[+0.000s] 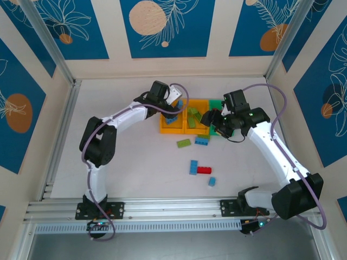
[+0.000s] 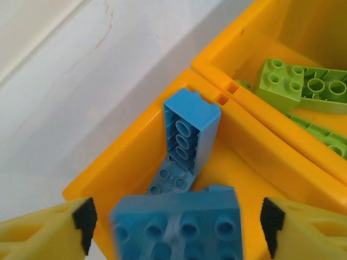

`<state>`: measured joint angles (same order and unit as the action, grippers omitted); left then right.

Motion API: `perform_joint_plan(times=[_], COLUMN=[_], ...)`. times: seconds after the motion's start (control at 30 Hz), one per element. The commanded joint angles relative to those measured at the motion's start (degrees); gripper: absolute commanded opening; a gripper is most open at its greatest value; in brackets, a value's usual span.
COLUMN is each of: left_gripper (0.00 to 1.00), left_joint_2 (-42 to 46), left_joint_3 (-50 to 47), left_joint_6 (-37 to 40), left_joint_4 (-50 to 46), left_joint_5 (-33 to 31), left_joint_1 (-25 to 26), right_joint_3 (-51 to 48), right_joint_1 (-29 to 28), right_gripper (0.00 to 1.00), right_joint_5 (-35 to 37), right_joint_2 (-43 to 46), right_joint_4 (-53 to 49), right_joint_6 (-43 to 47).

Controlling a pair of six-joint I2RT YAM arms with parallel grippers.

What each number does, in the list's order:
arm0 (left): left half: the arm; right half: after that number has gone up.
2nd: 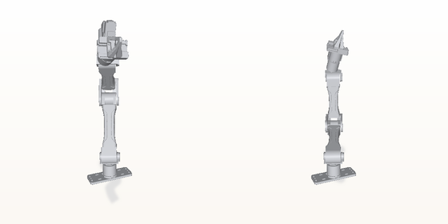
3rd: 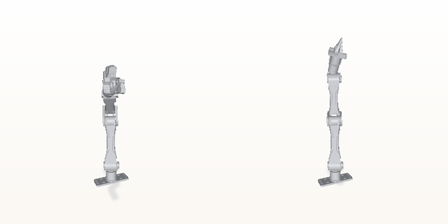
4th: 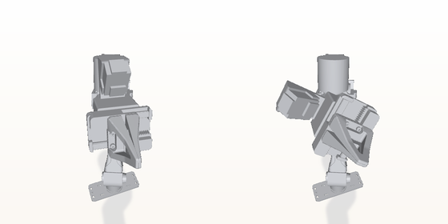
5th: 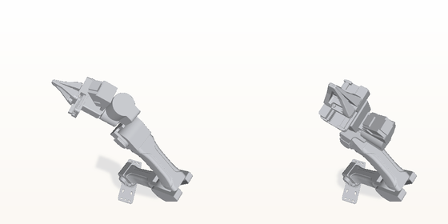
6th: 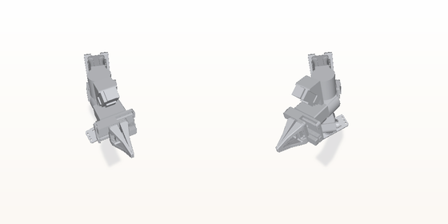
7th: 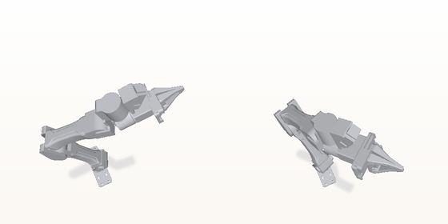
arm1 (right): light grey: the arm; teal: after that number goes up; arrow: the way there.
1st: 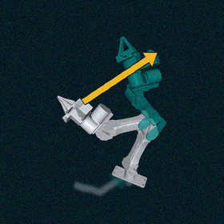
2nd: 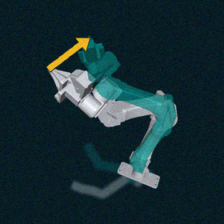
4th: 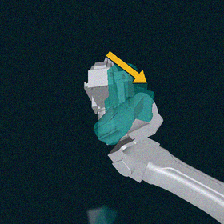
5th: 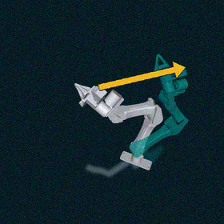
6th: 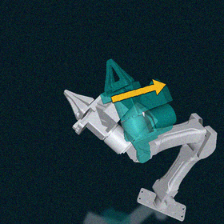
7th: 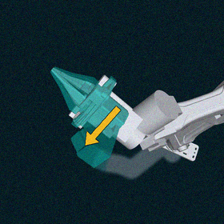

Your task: Sort the legos into containers by color

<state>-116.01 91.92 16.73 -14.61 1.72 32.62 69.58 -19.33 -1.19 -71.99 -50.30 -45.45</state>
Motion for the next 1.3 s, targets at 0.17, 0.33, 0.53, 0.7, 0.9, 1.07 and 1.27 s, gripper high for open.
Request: perform_joint_plan(times=[0.17, 0.33, 0.53, 0.7, 0.9, 1.07, 1.27], left_gripper=[0.86, 0.89, 0.95, 1.00, 1.00, 1.00, 1.00], left_joint_2=[14.3, 32.0, 50.6, 61.0, 70.3, 71.8, 70.4], left_joint_3=[-5.2, -18.9, -31.8, -36.3, -43.0, -44.9, -44.6], left_joint_6=[-2.6, -2.9, 6.2, 13.3, 11.7, 10.1, 11.2], left_joint_4=[3.8, 8.7, 4.0, -10.5, -13.9, -13.3, -11.5], left_joint_5=[4.9, 7.2, 18.2, 21.9, 22.4, 22.2, 21.7], left_joint_1=[0.1, 0.2, 0.2, 0.3, 0.3, 0.2, 0.3], right_joint_3=[0.2, -0.7, 3.4, 10.4, 18.3, 19.8, 17.7], right_joint_1=[-5.9, -14.0, -21.7, -22.8, -22.8, -22.1, -21.9], right_gripper=[0.72, 0.72, 0.74, 0.80, 0.82, 0.88, 0.85], right_joint_5=[5.1, 11.5, 21.9, 25.6, 27.9, 28.3, 22.0], right_joint_2=[-0.8, -4.1, -16.4, -30.0, -41.4, -45.2, -47.1], right_joint_4=[-3.2, -2.3, -2.1, -2.1, -2.3, -2.5, -0.7], right_joint_6=[-2.1, -2.9, 3.0, 6.8, 10.2, 11.6, 13.1])
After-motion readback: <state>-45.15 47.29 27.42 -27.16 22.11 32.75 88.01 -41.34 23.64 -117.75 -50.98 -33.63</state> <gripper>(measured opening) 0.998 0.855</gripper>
